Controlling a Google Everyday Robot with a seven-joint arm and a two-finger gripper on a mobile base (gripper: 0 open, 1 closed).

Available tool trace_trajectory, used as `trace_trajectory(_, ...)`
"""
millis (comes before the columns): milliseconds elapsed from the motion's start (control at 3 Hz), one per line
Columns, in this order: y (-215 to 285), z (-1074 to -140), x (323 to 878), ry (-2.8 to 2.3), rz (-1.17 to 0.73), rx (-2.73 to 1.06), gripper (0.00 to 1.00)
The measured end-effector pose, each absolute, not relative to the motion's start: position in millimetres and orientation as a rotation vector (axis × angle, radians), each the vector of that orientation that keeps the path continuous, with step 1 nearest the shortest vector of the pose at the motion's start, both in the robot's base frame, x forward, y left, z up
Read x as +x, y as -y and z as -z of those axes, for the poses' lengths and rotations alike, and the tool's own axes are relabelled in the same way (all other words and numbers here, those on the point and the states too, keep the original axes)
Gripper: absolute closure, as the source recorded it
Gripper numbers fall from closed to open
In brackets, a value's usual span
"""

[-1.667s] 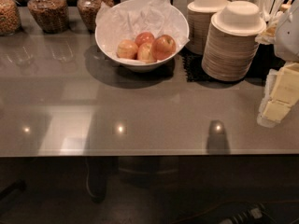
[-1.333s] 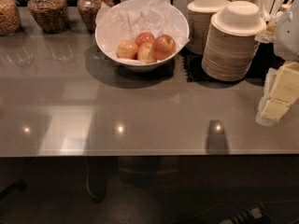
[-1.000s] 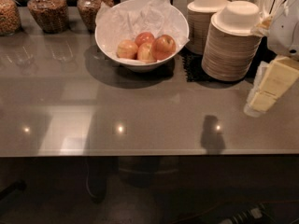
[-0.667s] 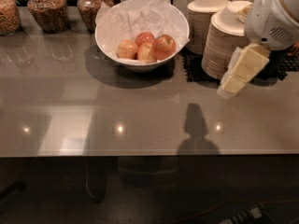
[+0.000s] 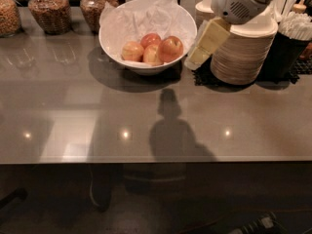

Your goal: Pick apple from white bowl

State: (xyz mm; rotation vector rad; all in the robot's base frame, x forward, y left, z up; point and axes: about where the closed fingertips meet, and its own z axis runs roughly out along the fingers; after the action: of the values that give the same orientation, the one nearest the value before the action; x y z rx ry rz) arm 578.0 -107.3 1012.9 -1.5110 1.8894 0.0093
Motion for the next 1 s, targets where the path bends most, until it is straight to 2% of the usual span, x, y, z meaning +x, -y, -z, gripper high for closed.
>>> trace_trajectory(333, 67.4, -1018.0, 604.0, -1.860, -0.020, -1.514, 0.00)
trace_trajectory(1000, 66.0, -1007.1, 618.6, -1.854, -0.009, -1.473, 0.00)
